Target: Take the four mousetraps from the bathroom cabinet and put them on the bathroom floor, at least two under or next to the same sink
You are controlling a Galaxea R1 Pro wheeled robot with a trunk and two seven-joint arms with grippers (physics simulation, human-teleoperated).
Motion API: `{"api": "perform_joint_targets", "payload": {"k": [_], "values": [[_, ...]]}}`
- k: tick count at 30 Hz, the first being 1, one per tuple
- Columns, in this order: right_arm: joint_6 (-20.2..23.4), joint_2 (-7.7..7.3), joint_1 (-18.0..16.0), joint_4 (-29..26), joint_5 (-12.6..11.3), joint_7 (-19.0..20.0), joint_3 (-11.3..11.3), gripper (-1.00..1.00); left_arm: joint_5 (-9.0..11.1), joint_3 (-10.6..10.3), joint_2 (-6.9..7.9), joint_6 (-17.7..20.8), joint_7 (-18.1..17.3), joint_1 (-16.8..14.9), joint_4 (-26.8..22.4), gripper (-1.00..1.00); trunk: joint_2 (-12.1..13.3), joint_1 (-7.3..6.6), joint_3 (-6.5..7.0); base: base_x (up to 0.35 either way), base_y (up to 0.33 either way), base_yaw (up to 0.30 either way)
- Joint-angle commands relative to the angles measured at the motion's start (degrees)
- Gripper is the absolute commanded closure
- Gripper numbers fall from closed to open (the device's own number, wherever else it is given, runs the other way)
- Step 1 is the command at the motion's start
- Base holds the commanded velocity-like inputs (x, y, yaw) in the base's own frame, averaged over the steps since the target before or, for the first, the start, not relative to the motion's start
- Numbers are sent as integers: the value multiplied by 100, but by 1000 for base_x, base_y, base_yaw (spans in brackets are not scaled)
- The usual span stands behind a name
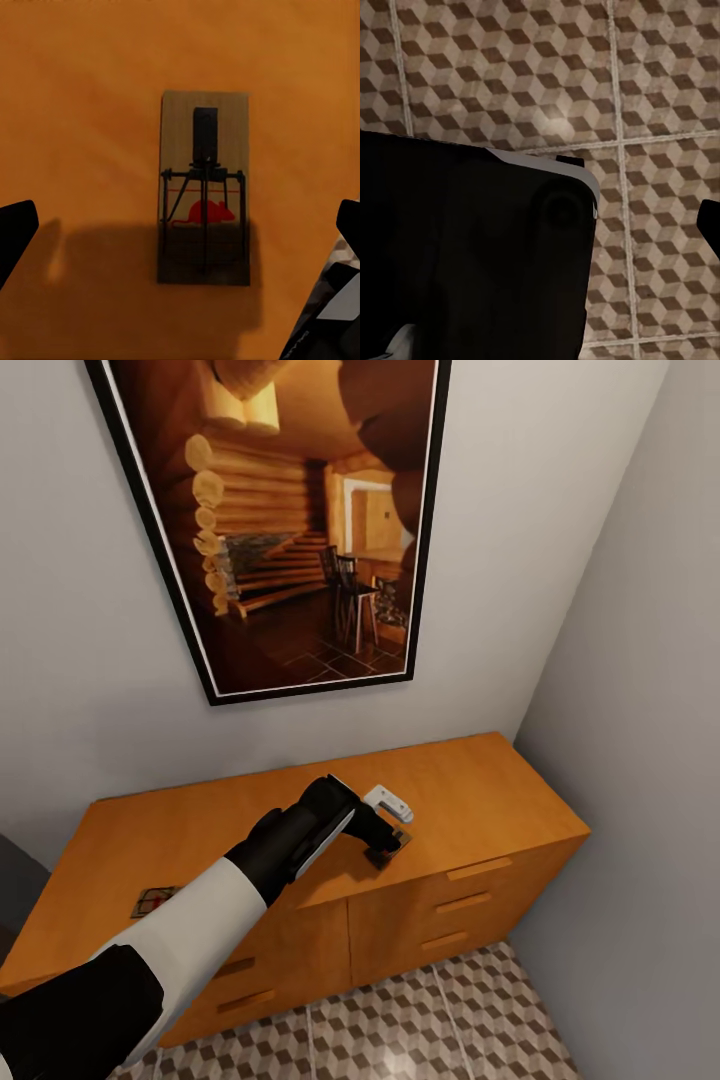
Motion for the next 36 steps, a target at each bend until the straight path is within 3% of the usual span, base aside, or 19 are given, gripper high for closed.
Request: {"api": "perform_joint_targets", "payload": {"k": [1, 36], "values": [[-20, 2, -4, 6, -57, -12, 52, -100, 55, -13, 2, 31, 30, -7, -4, -100, -11, 3, -11, 0, -9, 0], [-20, 2, -4, 6, -56, -3, 52, -100, 55, -29, 2, 33, 31, -7, 15, -100, -11, 3, -52, 0, -1, 0]]}}
